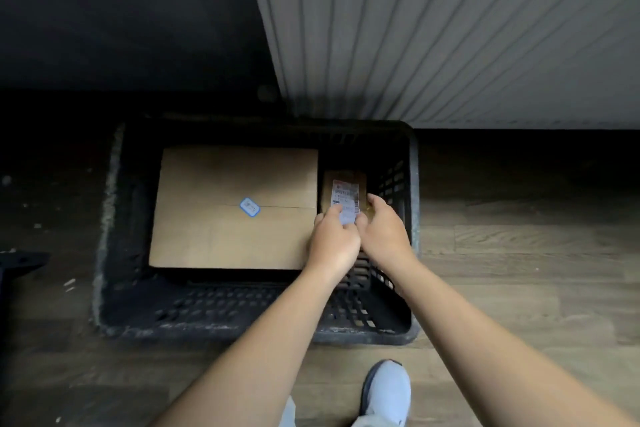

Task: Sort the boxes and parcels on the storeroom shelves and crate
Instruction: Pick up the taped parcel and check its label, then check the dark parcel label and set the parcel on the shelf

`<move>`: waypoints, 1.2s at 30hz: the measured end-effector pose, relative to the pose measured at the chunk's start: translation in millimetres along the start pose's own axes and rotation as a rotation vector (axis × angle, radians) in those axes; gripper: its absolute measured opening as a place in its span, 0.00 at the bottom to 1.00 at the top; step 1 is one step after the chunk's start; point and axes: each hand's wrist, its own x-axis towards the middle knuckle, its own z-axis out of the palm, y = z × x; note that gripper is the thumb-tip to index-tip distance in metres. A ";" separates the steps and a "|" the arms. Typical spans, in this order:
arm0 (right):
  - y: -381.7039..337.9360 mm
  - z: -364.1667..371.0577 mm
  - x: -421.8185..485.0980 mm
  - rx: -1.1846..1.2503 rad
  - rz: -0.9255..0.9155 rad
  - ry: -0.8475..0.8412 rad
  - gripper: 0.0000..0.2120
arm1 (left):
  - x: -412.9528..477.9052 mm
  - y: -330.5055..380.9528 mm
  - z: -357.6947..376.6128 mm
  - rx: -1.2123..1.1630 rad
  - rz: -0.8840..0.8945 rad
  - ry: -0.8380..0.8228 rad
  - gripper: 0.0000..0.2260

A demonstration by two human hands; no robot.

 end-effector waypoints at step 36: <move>-333.3 -57.0 -873.0 0.026 -1.363 -0.990 0.16 | -910.9 -46.7 -333.1 -0.770 0.255 1.559 0.15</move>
